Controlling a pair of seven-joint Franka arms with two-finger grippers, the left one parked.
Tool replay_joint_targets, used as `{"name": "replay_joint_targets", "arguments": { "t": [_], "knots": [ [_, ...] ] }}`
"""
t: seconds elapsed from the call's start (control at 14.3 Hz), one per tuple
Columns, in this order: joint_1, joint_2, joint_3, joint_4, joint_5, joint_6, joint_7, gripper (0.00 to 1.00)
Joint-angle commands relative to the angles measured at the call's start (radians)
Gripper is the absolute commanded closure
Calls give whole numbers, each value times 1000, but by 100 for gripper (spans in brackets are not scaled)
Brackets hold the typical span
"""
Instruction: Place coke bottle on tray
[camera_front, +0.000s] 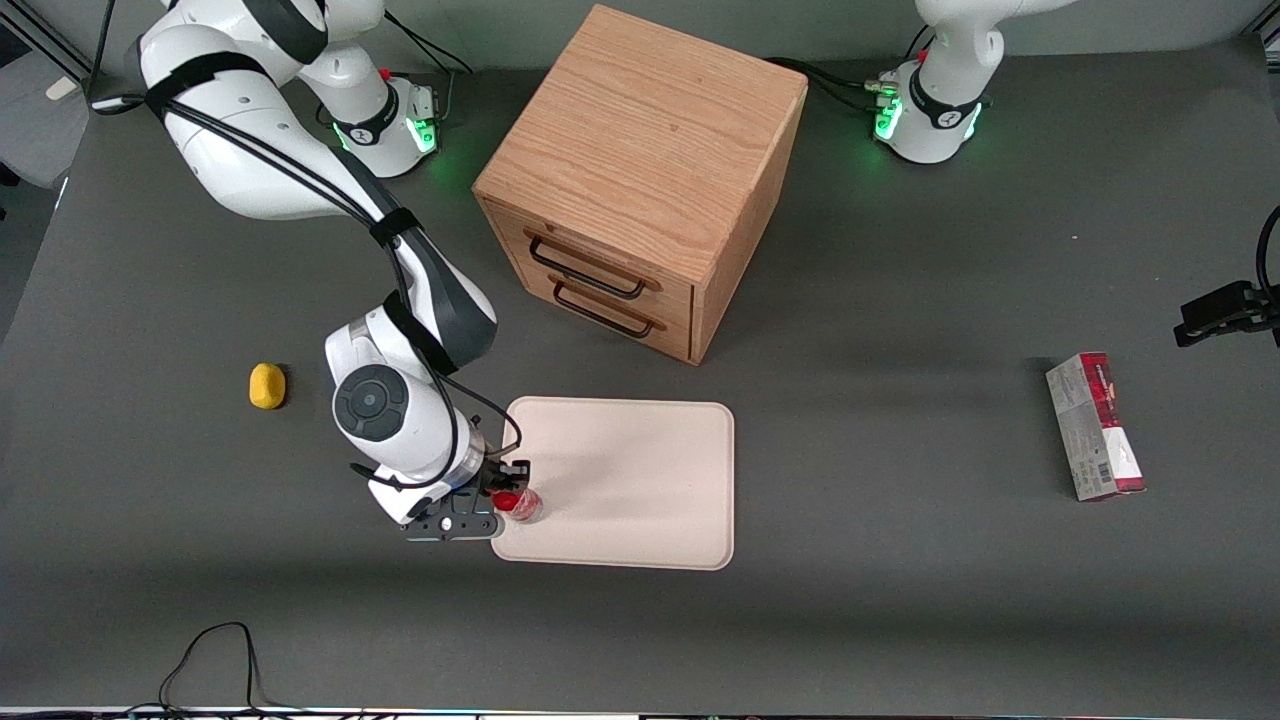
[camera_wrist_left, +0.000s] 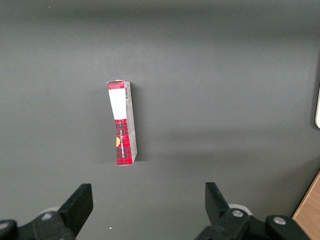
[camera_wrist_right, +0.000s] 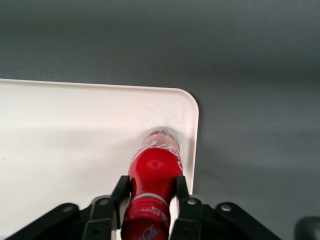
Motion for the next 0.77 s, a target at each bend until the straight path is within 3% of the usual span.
{"name": "replay_joint_targets", "arguments": {
  "t": [0.0, 0.42, 0.56, 0.7],
  "knots": [
    [6, 8, 7, 32, -40, 26, 42, 0],
    [10, -76, -2, -20, -40, -3, 7, 0],
    [15, -145, -42, -73, -28, -32, -16, 0],
    [14, -219, -102, -113, 41, -114, -120, 0]
  ]
}}
